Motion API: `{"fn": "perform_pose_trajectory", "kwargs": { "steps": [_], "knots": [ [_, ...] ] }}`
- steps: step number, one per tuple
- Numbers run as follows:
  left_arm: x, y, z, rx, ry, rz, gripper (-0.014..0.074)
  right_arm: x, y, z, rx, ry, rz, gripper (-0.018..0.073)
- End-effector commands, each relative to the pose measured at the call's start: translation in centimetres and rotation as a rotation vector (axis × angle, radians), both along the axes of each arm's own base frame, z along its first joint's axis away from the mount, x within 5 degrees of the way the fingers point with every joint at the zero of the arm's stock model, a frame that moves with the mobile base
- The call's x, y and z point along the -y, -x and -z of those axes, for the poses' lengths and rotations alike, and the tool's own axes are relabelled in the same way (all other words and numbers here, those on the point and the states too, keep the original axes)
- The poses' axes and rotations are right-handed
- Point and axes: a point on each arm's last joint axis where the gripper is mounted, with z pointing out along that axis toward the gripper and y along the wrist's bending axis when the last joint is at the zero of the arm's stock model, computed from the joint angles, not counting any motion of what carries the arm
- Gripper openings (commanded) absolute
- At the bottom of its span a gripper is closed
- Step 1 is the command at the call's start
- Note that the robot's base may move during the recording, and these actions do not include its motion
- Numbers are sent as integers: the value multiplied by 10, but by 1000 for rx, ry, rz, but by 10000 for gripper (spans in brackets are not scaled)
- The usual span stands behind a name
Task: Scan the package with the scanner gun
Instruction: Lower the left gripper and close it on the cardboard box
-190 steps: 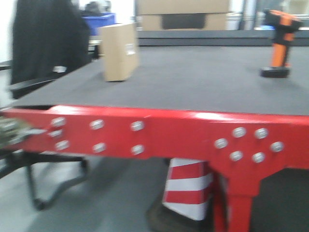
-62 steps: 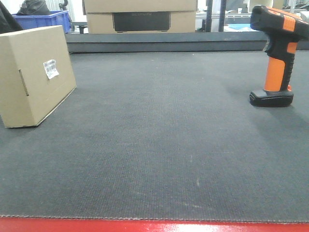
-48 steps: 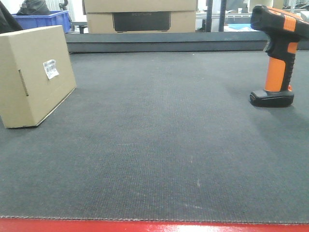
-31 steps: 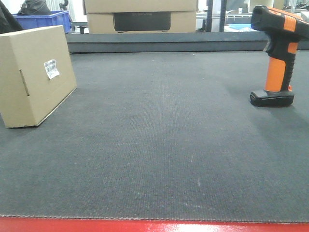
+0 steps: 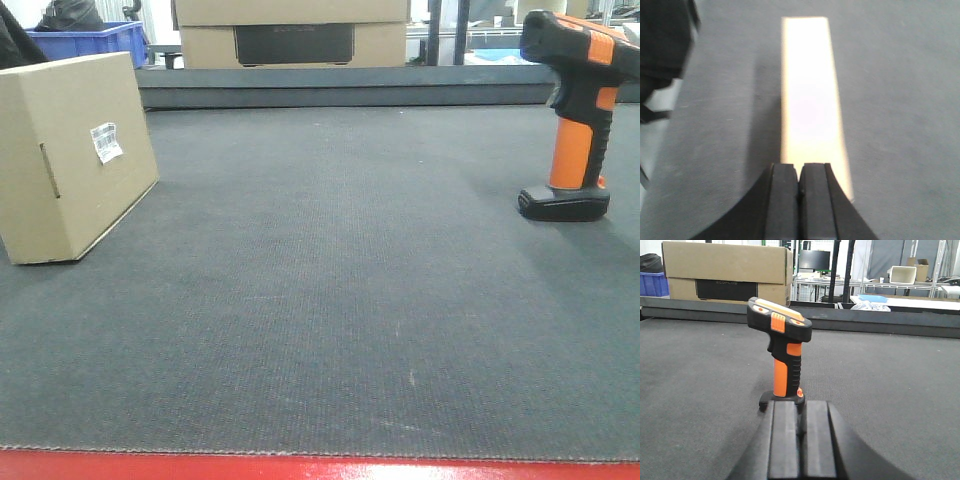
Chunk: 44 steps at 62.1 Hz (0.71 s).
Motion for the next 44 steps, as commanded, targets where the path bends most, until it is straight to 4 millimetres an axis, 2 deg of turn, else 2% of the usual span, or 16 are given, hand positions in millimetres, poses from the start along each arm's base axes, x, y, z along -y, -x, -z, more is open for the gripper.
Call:
{"fn": "perform_pose_trajectory", "kwargs": {
  "steps": [1, 11, 22, 25, 29, 32, 42, 44],
  "knots": [
    [12, -23, -2, -60, -15, 36, -111, 0, 0, -2, 25, 6, 6, -169],
    [20, -62, 2, -142, 18, -47, -111, 0, 0, -2, 25, 6, 6, -169],
    [22, -81, 6, -159, 6, -50, -108, 0, 0, -2, 25, 6, 6, -169],
    [22, -83, 7, -160, 0, -51, -78, 0, 0, -2, 25, 6, 6, -169],
    [22, -83, 8, -162, -3, -51, 32, 0, 0, -2, 25, 6, 6, -169],
    [22, -83, 8, -164, -3, -51, 150, 0, 0, -2, 25, 6, 6, -169],
    [20, -85, 9, -162, -28, -55, 632, 0, 0, -2, 25, 6, 6, -169],
    [19, -86, 11, -168, -27, -59, 604, 0, 0, -2, 25, 6, 6, -169]
  ]
}}
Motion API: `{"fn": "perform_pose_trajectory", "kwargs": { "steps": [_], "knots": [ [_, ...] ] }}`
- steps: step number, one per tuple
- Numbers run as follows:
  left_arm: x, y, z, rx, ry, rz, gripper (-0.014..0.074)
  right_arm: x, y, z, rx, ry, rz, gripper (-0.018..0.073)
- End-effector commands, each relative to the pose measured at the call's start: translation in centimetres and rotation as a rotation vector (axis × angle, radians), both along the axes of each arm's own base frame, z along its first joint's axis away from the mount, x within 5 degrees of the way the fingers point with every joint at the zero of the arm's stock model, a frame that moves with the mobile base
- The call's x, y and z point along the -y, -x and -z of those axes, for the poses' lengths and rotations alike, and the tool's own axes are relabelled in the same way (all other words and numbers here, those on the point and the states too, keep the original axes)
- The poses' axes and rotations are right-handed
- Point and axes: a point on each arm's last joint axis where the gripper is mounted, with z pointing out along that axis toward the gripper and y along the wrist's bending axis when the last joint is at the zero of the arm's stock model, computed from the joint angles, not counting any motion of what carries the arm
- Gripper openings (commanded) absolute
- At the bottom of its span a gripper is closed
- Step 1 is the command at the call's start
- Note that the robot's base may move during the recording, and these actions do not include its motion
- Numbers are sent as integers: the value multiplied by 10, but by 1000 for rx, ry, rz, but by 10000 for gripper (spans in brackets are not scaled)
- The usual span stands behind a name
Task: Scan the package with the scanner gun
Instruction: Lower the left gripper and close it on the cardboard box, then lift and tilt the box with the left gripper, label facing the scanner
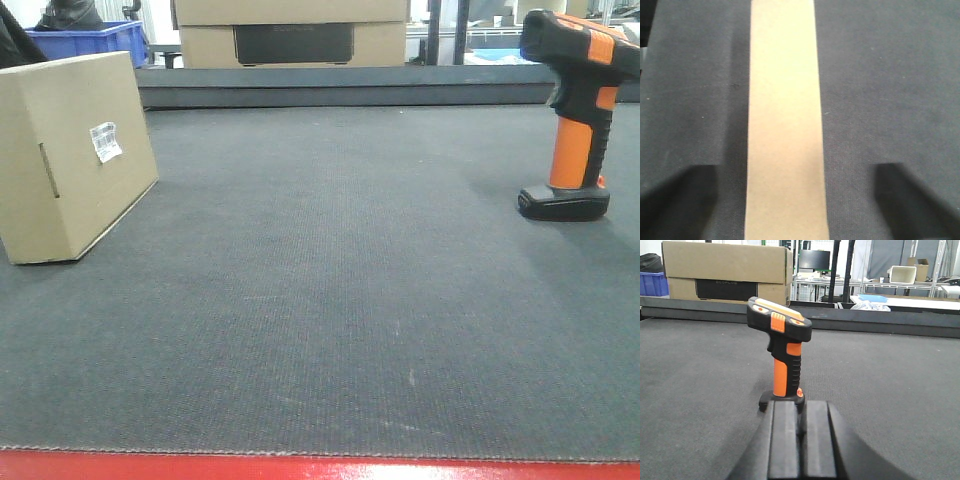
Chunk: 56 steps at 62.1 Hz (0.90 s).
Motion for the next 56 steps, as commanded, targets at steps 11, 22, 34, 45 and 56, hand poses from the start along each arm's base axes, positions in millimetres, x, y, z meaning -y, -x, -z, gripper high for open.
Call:
{"fn": "perform_pose_trajectory", "kwargs": {
  "steps": [11, 22, 34, 45, 56],
  "knots": [
    [2, -12, 19, -68, -13, -7, 519, 0, 0, -2, 25, 6, 6, -169],
    [2, -22, 43, -162, -27, -15, 519, 0, 0, -2, 25, 6, 6, -169],
    [5, -31, 68, -256, -7, -32, 519, 0, 0, -2, 25, 6, 6, -169],
    [6, -32, 70, -264, -1, -33, 503, 0, 0, -2, 25, 6, 6, -169],
    [5, -32, 70, -265, -8, -34, 224, 0, 0, -2, 25, 6, 6, -169]
  ]
}}
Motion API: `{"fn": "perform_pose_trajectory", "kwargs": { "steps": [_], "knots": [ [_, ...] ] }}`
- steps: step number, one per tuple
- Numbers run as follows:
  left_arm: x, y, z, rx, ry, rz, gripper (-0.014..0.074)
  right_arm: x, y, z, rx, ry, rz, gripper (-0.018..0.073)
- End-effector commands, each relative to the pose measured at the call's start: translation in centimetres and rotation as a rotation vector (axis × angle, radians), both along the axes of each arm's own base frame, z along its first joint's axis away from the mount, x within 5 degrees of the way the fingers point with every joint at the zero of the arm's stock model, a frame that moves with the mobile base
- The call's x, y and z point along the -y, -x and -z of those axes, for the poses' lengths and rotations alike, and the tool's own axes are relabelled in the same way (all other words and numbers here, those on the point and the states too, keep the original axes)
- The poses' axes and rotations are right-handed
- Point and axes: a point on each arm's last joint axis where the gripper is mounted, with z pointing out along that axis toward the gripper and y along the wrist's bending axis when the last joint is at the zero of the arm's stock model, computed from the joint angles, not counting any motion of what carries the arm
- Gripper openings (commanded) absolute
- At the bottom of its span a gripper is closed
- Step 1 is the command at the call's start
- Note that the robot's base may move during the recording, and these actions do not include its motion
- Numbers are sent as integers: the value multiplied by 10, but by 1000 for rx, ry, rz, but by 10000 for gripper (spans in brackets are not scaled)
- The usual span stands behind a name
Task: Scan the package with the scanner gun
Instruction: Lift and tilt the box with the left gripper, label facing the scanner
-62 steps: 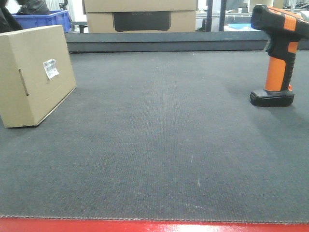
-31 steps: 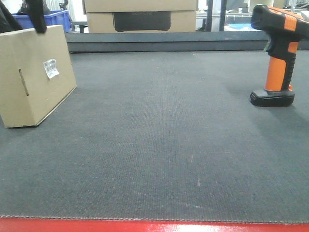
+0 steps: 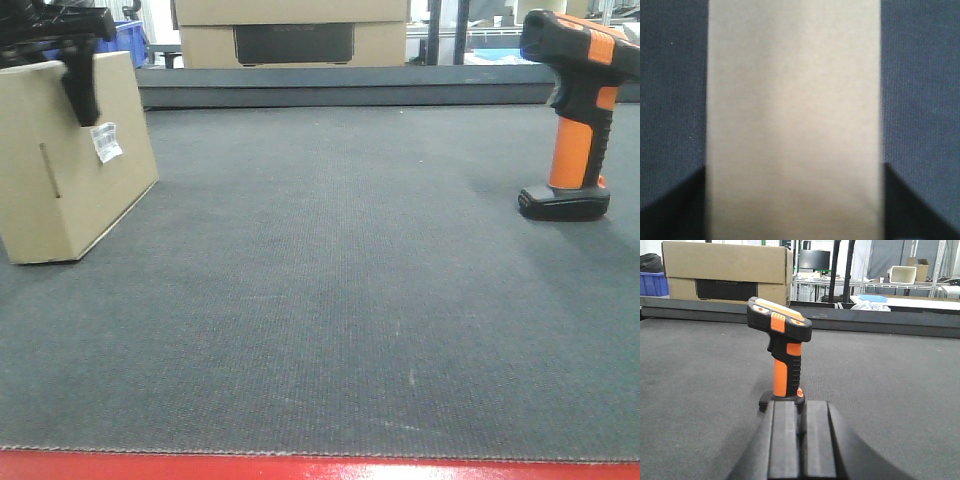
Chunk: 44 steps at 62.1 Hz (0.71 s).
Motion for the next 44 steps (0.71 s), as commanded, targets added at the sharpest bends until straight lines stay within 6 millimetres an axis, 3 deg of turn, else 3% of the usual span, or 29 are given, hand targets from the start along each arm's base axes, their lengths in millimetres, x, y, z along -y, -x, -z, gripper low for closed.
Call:
{"fn": "perform_pose_trajectory", "kwargs": {
  "steps": [1, 8, 18, 27, 44],
  "knots": [
    [1, 1, -4, 13, 7, -7, 172, 0, 0, -2, 25, 6, 6, -169],
    [0, -1, -9, 38, 2, -5, -115, 0, 0, -2, 25, 6, 6, -169],
    [10, -1, -36, 52, 119, -12, -111, 0, 0, -2, 25, 6, 6, -169],
    [36, 5, -57, 56, 259, 31, -111, 0, 0, -2, 25, 6, 6, -169],
    [89, 12, -44, 75, 411, 18, -111, 0, 0, -2, 25, 6, 6, -169]
  ]
}}
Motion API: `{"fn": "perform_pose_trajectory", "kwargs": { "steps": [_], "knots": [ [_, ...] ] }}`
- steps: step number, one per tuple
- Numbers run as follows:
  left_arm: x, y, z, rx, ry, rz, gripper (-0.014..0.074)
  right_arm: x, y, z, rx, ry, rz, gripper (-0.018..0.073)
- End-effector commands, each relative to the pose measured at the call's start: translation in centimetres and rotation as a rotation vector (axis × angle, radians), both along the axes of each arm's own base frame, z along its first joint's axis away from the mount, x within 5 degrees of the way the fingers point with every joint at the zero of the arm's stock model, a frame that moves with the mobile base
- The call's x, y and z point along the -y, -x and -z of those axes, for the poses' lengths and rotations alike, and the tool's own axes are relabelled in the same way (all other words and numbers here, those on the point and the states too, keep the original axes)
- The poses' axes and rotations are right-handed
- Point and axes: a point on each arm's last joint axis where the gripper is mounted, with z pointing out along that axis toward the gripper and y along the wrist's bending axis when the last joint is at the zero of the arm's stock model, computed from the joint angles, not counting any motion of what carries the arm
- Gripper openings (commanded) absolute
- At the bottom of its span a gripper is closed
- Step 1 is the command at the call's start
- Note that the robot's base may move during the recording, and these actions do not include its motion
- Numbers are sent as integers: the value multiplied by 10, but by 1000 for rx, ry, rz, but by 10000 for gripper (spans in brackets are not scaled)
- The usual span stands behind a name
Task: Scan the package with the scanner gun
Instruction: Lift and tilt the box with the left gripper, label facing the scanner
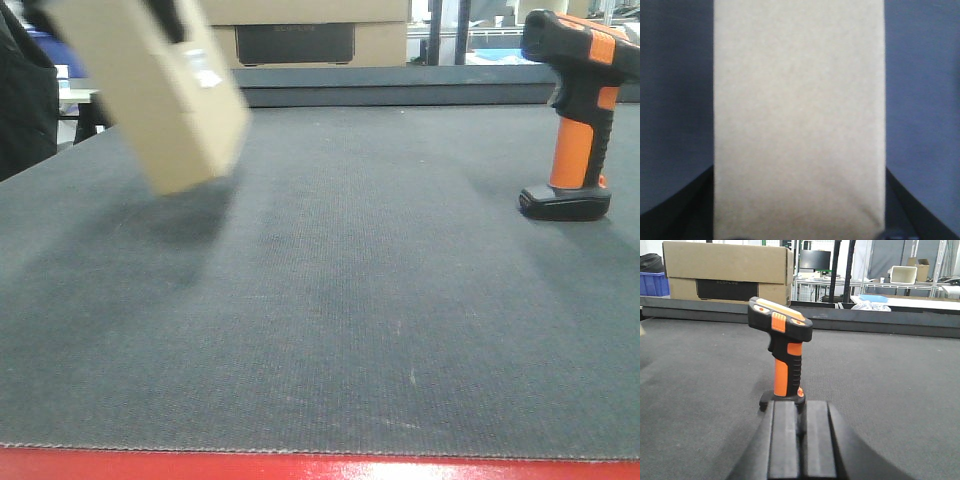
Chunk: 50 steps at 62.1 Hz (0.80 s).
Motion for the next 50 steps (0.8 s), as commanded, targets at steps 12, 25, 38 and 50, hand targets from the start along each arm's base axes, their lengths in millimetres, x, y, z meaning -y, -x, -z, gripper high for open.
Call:
{"fn": "perform_pose_trajectory", "kwargs": {
  "steps": [12, 25, 38, 50],
  "knots": [
    [42, 14, 21, 1, 77, 57, -111, 0, 0, -2, 25, 6, 6, -169],
    [49, 15, 24, 22, 95, 64, -111, 0, 0, -2, 25, 10, 6, -169],
    [50, 15, 24, 28, 98, 63, -111, 1, 1, -6, 69, 12, 12, -169],
    [50, 14, 23, 39, 111, 58, -111, 0, 5, -55, 133, 17, 7, -169]
  ]
}}
